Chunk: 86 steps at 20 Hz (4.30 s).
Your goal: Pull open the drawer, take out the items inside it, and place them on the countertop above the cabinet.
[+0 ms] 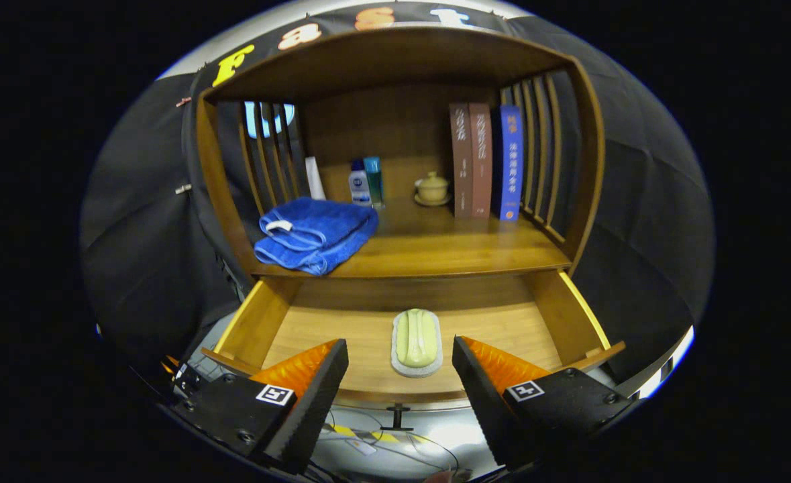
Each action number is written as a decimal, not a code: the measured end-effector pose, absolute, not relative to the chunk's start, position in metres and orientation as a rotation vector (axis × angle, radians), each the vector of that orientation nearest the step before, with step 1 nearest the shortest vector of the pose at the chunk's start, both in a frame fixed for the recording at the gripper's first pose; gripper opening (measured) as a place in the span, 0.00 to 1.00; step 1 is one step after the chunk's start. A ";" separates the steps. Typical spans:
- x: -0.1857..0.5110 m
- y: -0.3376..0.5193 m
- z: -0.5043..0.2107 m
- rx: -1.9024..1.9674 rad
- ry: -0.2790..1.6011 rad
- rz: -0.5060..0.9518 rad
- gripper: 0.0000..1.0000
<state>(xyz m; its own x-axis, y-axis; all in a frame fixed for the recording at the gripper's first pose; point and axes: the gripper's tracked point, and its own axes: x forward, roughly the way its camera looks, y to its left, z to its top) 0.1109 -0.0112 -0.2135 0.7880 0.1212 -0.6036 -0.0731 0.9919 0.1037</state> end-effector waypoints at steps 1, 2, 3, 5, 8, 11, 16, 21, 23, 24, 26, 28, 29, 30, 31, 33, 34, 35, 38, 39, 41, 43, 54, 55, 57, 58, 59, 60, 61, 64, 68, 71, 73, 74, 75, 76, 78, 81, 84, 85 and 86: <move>0.121 -0.015 -0.223 0.055 0.701 0.097 0.99; 0.133 -0.019 -0.233 0.024 0.741 0.087 0.99; 0.143 -0.025 -0.248 -0.003 0.786 0.071 0.99; 0.160 -0.025 -0.273 -0.025 0.866 0.058 0.99; 0.171 -0.023 -0.302 -0.014 0.965 0.052 0.99; 0.182 -0.018 -0.324 -0.030 1.032 0.051 0.97; 0.180 -0.017 -0.346 -0.035 1.104 0.020 0.73; 0.184 -0.020 -0.353 0.016 1.110 -0.028 0.37; 0.182 -0.017 -0.353 0.050 1.121 -0.015 0.20; 0.180 -0.014 -0.349 0.078 1.126 -0.008 0.20; 0.173 -0.013 -0.336 0.104 1.138 -0.005 0.20; 0.165 -0.011 -0.317 0.131 1.144 -0.006 0.20; 0.159 -0.009 -0.307 0.151 1.151 0.002 0.20; 0.153 -0.006 -0.296 0.175 1.154 0.013 0.20; 0.149 -0.004 -0.285 0.190 1.153 0.023 0.20; 0.144 -0.004 -0.260 0.202 1.137 0.044 0.20; 0.144 -0.005 -0.248 0.195 1.123 0.055 0.20; 0.146 -0.007 -0.236 0.194 1.107 0.061 0.20; 0.169 -0.011 -0.205 0.176 1.061 0.061 0.20; 0.181 -0.015 -0.201 0.154 1.051 0.056 0.20; 0.211 -0.017 -0.196 0.118 1.032 0.041 0.20; 0.241 -0.020 -0.197 0.078 1.030 0.020 0.20; 0.340 -0.023 -0.244 0.045 1.092 -0.034 0.20; 0.340 -0.021 -0.245 0.040 1.097 -0.032 0.20; 0.342 -0.019 -0.245 0.050 1.098 -0.031 0.20; 0.342 -0.019 -0.245 0.051 1.102 -0.033 0.23; 0.343 -0.019 -0.245 0.050 1.100 -0.028 0.26; 0.343 -0.017 -0.245 0.056 1.097 -0.021 0.28; 0.342 -0.016 -0.246 0.062 1.102 -0.017 0.35; 0.336 -0.014 -0.244 0.061 1.099 0.000 0.54; 0.332 -0.016 -0.239 0.039 1.069 -0.005 0.80; 0.324 -0.010 -0.227 0.044 1.033 0.016 1.00; 0.309 -0.007 -0.215 0.039 1.001 0.040 1.00; 0.300 -0.004 -0.211 0.043 0.977 0.052 1.00; 0.290 -0.002 -0.205 0.048 0.951 0.065 1.00; 0.279 0.000 -0.199 0.056 0.920 0.077 0.99; 0.256 0.000 -0.189 0.073 0.855 0.097 1.00; 0.224 -0.001 -0.169 0.099 0.749 0.108 1.00; 0.198 -0.009 -0.140 0.102 0.603 0.100 1.00; 0.189 -0.011 -0.131 0.104 0.561 0.096 1.00; 0.177 -0.013 -0.122 0.103 0.525 0.091 1.00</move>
